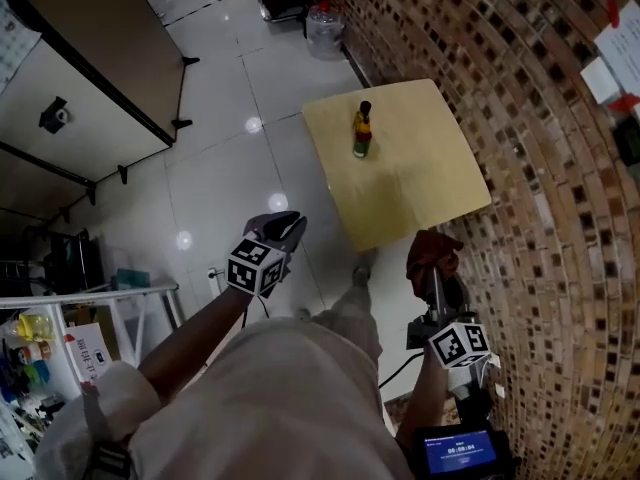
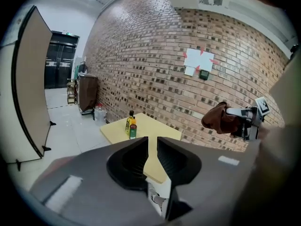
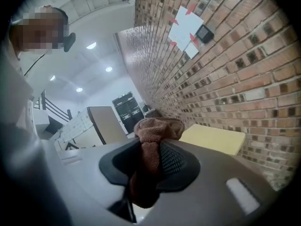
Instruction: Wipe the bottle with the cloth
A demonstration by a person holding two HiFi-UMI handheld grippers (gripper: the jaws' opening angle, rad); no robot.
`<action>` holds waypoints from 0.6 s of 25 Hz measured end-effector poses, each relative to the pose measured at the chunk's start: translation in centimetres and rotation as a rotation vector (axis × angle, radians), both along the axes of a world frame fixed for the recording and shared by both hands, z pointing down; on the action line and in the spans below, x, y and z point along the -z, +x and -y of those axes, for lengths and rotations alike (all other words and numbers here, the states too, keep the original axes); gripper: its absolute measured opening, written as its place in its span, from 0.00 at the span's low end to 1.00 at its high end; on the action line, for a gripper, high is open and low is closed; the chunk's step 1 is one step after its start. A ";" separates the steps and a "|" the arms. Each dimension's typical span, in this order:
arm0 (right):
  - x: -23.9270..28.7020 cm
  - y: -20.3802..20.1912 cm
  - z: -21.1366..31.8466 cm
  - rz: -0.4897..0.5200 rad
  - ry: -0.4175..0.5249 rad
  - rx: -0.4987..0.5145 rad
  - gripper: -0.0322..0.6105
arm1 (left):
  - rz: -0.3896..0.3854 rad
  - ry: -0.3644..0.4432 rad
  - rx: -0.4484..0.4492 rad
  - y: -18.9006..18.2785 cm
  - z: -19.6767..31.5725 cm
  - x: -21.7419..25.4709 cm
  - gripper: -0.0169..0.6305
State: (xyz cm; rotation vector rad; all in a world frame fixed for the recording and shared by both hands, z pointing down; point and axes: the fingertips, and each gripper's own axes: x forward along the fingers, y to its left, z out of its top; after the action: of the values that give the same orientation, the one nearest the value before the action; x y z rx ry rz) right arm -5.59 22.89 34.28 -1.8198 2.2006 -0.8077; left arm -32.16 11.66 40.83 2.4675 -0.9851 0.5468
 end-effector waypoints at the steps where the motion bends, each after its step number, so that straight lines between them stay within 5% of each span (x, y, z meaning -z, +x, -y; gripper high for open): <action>1: -0.5 0.7 1.7 0.002 -0.006 0.012 0.20 | 0.012 -0.002 0.012 0.6 1.4 -0.2 0.15; 10: -1.1 5.0 10.4 0.058 -0.034 0.133 0.20 | 0.093 -0.117 0.014 8.8 9.9 -1.2 0.21; 15: -3.1 8.1 16.0 0.047 -0.082 0.241 0.20 | 0.227 -0.177 0.001 13.9 16.2 -6.7 0.25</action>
State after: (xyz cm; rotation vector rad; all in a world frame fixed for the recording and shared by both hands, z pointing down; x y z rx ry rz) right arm 2.54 6.93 37.35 -1.5691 2.4205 -0.9886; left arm -18.22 -4.54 47.51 2.2837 -0.9761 0.8897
